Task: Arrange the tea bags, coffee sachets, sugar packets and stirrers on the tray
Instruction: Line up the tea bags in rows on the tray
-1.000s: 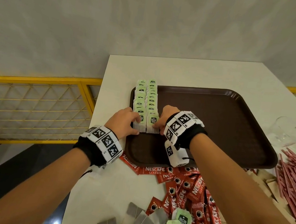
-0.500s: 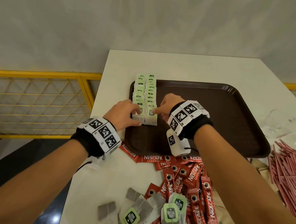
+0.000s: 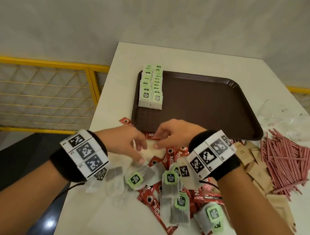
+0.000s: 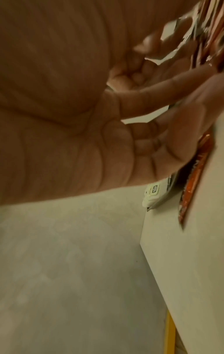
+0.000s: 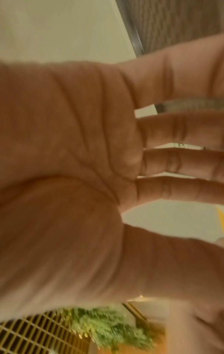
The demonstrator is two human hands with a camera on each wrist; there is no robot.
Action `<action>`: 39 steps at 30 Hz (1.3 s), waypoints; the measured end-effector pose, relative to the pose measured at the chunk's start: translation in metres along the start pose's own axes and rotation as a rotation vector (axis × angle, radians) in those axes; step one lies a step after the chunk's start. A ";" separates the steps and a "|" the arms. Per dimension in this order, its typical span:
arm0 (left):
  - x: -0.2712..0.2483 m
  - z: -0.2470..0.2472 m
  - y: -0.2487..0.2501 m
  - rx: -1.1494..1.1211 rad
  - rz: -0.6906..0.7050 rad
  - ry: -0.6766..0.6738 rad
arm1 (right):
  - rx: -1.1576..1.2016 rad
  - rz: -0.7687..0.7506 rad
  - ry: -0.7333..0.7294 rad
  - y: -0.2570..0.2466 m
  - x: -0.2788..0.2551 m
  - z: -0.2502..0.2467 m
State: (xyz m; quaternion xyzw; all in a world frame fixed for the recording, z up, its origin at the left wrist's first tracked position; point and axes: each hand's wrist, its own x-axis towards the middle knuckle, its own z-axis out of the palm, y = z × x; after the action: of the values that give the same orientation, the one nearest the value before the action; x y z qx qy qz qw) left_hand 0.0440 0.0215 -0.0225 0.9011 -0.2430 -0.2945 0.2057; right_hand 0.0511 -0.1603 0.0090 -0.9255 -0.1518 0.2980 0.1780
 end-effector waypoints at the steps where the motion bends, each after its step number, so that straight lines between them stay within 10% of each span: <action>1: -0.005 0.006 -0.001 0.021 -0.008 -0.034 | -0.036 0.003 -0.027 -0.001 -0.004 0.006; 18: -0.019 0.042 -0.010 -0.202 -0.080 0.107 | -0.292 0.101 -0.016 -0.010 -0.003 0.063; 30: -0.022 -0.019 -0.018 -0.965 -0.070 0.290 | 0.400 0.008 0.137 0.008 0.006 0.031; 39: 0.004 -0.037 -0.020 -0.830 -0.142 0.308 | 0.600 0.003 0.212 0.025 0.032 0.009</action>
State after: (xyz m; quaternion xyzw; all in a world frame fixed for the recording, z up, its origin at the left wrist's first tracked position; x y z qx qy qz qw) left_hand 0.0767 0.0439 -0.0067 0.7901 -0.0083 -0.2427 0.5629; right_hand 0.0751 -0.1679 -0.0240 -0.8578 -0.0361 0.2316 0.4575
